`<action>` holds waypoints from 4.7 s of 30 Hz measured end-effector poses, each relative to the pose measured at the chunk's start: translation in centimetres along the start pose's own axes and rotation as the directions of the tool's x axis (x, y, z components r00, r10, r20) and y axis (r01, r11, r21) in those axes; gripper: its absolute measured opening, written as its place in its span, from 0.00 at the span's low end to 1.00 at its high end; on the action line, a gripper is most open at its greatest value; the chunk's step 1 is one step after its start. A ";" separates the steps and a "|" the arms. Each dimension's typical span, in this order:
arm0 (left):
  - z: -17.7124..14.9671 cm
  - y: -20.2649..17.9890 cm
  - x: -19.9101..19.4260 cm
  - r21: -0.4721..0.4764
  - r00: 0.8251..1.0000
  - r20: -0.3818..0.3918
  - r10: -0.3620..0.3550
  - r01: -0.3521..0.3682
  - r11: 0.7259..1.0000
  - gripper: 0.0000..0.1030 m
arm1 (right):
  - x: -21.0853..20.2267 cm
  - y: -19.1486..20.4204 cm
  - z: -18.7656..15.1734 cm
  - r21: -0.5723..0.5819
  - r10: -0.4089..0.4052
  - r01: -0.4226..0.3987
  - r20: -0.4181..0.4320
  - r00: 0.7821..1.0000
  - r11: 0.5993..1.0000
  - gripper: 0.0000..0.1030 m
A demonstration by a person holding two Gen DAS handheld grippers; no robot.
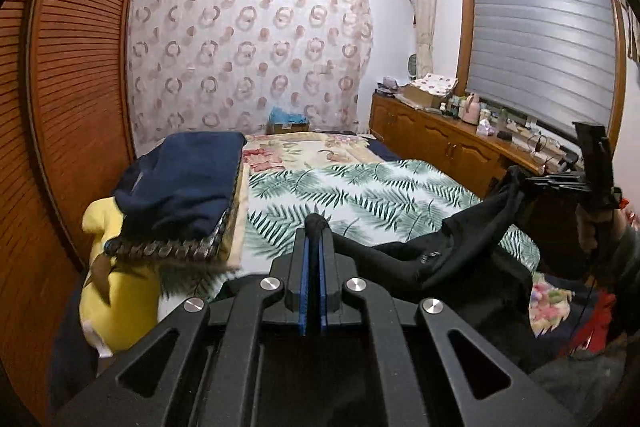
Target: Fold small clothes
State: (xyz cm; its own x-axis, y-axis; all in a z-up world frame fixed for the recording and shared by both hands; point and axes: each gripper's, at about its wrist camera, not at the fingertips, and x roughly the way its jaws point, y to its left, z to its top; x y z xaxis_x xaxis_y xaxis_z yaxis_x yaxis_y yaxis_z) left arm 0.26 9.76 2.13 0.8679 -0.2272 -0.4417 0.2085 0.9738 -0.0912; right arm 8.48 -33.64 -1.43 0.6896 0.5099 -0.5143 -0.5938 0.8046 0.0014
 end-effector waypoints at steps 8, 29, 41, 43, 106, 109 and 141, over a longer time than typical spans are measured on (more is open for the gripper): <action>-1.9 1.2 -3.0 -0.042 0.999 -0.013 0.040 -0.040 0.998 0.05 | -3.7 1.4 -2.0 -0.014 0.000 0.000 0.001 1.000 1.000 0.04; -3.6 -0.8 -2.6 0.057 0.996 -0.070 0.062 -0.058 0.997 0.34 | -2.6 4.0 -3.4 -0.001 -0.016 0.016 -0.143 0.990 1.000 0.04; -5.0 1.9 0.9 -0.023 0.988 -0.139 0.064 -0.068 0.997 0.77 | -2.2 4.3 -3.0 -0.034 -0.055 0.051 -0.120 0.991 0.998 0.30; -5.4 2.6 1.8 -0.037 0.984 -0.152 0.088 -0.095 0.995 0.77 | -1.9 3.9 -3.1 -0.026 -0.058 0.055 -0.115 0.992 0.998 0.37; -6.7 5.1 8.1 -0.091 0.967 -0.249 0.060 -0.085 0.992 0.04 | 10.6 0.7 -4.8 0.129 -0.047 0.072 -0.186 0.981 0.989 0.14; -5.2 4.1 4.7 -0.100 0.985 -0.169 0.035 -0.053 0.994 0.04 | 7.9 1.3 -4.4 0.132 -0.058 0.073 -0.119 0.991 0.989 0.14; 17.3 2.2 7.0 0.036 0.968 0.230 0.103 -0.115 0.993 0.04 | -9.2 -0.6 10.3 0.006 -0.276 0.290 0.321 0.906 0.957 0.13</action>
State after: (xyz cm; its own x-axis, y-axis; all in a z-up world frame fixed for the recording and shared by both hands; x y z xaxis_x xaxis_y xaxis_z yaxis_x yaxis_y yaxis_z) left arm 14.61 10.09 14.23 0.9651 -0.1222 -0.2316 0.1237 0.9923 -0.0081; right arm 6.76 -35.65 12.16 0.9218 0.3372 -0.1912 -0.3659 0.9197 -0.1421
